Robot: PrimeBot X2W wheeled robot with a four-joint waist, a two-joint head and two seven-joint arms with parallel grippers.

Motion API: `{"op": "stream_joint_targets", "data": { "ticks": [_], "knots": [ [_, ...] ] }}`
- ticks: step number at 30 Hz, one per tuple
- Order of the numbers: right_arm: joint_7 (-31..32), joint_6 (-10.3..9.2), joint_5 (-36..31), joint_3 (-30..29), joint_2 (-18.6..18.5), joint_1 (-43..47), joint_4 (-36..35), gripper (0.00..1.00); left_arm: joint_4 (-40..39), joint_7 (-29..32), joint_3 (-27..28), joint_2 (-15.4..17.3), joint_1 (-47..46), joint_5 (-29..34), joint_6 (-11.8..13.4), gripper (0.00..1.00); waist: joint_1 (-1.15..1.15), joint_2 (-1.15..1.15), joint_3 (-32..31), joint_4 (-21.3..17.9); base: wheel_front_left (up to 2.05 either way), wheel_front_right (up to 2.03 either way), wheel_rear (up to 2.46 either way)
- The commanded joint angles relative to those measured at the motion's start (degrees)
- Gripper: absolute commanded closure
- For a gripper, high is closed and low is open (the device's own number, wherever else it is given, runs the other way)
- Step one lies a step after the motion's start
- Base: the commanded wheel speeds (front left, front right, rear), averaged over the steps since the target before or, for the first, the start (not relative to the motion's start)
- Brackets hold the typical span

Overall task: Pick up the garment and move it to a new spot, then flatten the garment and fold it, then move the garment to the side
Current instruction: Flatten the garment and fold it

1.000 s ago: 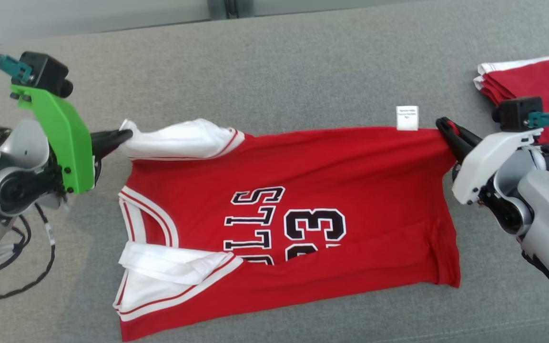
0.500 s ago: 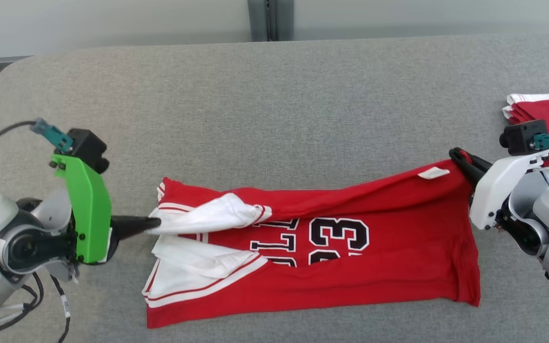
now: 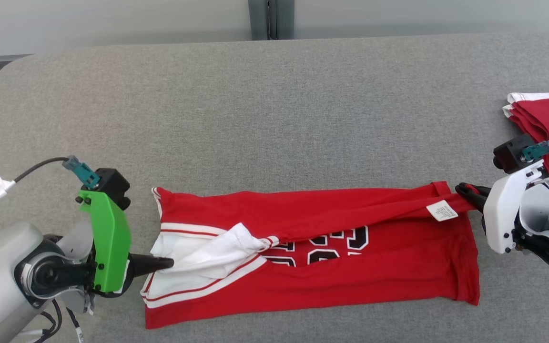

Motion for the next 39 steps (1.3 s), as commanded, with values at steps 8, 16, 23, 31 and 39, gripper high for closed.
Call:
{"op": "stream_joint_targets", "data": {
  "ticks": [8,16,23,31,39],
  "knots": [
    [3.1,-0.06,1.7,4.4,-0.4,-1.6,-0.2,0.13,2.5,1.8,-0.7,-1.8,2.7,-0.6,0.1,1.0,0.0,0.0,0.3,-0.7,0.0,0.0,0.0],
    [5.9,-0.05,3.4,5.7,-0.8,0.2,-2.2,0.0,4.5,3.1,-0.7,-2.5,3.5,-0.7,0.1,0.0,0.0,0.0,-1.8,-0.9,0.0,0.0,0.0],
    [0.0,-0.06,5.8,4.1,-3.4,-1.1,-5.0,0.0,2.6,-4.1,1.7,-0.8,2.1,4.1,0.1,0.0,0.0,0.0,-4.9,-1.2,0.0,0.0,0.0],
    [-17.8,-0.04,6.0,-1.7,-3.9,2.1,-6.2,0.0,3.6,-30.2,6.9,0.6,5.4,16.6,3.7,0.0,0.0,0.0,-7.6,-1.7,0.0,0.0,0.0],
    [-21.5,-0.04,-2.2,-19.1,0.8,10.1,-3.2,0.0,-0.1,-52.1,10.8,2.4,13.1,23.9,12.5,0.0,0.0,0.0,-9.7,-2.2,0.0,0.0,0.0]
  ]
}}
